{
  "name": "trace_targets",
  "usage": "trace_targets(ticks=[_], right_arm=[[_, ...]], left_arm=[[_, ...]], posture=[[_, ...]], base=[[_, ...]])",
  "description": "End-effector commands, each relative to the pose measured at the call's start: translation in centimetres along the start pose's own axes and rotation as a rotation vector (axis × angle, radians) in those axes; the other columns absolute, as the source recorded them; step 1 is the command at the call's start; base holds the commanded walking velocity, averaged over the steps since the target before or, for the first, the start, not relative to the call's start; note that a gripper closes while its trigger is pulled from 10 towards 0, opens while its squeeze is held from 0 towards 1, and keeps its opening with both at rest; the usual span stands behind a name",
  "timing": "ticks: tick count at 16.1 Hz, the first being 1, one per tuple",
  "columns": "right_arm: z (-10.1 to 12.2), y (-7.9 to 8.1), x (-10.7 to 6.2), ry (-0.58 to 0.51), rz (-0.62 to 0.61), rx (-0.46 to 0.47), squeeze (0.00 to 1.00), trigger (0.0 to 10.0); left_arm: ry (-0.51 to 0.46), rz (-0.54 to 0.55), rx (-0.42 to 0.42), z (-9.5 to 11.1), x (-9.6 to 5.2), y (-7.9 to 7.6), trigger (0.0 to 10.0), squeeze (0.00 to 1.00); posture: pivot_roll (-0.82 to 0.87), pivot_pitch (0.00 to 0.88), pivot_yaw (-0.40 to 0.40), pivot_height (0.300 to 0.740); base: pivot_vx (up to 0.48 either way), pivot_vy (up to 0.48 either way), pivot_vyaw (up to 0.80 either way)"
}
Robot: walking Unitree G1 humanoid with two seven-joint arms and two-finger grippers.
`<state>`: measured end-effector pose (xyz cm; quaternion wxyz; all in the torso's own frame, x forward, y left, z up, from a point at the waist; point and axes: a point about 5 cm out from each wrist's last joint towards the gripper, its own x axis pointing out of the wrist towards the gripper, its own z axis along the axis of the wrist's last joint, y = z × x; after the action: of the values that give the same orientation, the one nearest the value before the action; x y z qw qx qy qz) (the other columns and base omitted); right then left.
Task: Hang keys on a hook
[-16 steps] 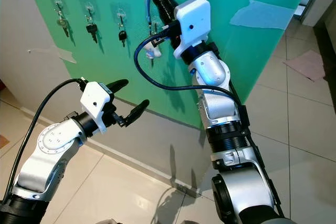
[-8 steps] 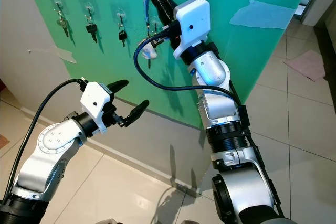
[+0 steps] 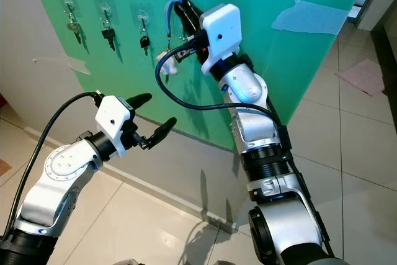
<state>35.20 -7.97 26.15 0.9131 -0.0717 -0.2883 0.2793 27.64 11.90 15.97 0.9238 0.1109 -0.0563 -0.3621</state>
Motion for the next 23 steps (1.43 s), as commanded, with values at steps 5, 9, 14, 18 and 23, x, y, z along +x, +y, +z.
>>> trace_targets(ticks=[5, 9, 14, 18, 23], right_arm=[[0.1, -0.8, 0.4, -0.005, -0.057, -0.007, 0.00, 10.0], [-0.1, -1.6, 0.4, -0.002, -0.123, -0.013, 0.00, 10.0], [0.0, -1.2, 0.5, -0.017, -0.092, 0.004, 0.00, 10.0], [-0.3, -1.8, 0.3, -0.005, -0.135, -0.009, 0.00, 10.0], [-0.9, -2.7, -0.2, 0.028, -0.180, -0.026, 0.00, 10.0]], left_arm=[[-0.007, -0.005, 0.013, 0.4, 0.0, 0.3, 10.0, 0.00], [-0.007, -0.005, 0.016, 0.4, -0.1, 0.3, 10.0, 0.00], [-0.009, -0.009, 0.019, 0.5, 0.0, 0.3, 10.0, 0.00], [-0.011, -0.011, 0.020, 0.6, 0.1, 0.3, 10.0, 0.00], [-0.009, -0.015, 0.023, 0.6, 0.2, 0.4, 10.0, 0.00]], posture=[[-0.07, 0.011, 0.008, 0.740], [-0.07, 0.007, 0.008, 0.740], [-0.07, 0.003, 0.008, 0.740], [-0.07, 0.000, 0.010, 0.740], [-0.06, 0.000, 0.016, 0.740]], base=[[0.000, 0.000, 0.00], [0.000, 0.000, 0.00], [0.000, 0.000, 0.00], [0.000, 0.000, 0.00], [0.000, 0.000, 0.00]])
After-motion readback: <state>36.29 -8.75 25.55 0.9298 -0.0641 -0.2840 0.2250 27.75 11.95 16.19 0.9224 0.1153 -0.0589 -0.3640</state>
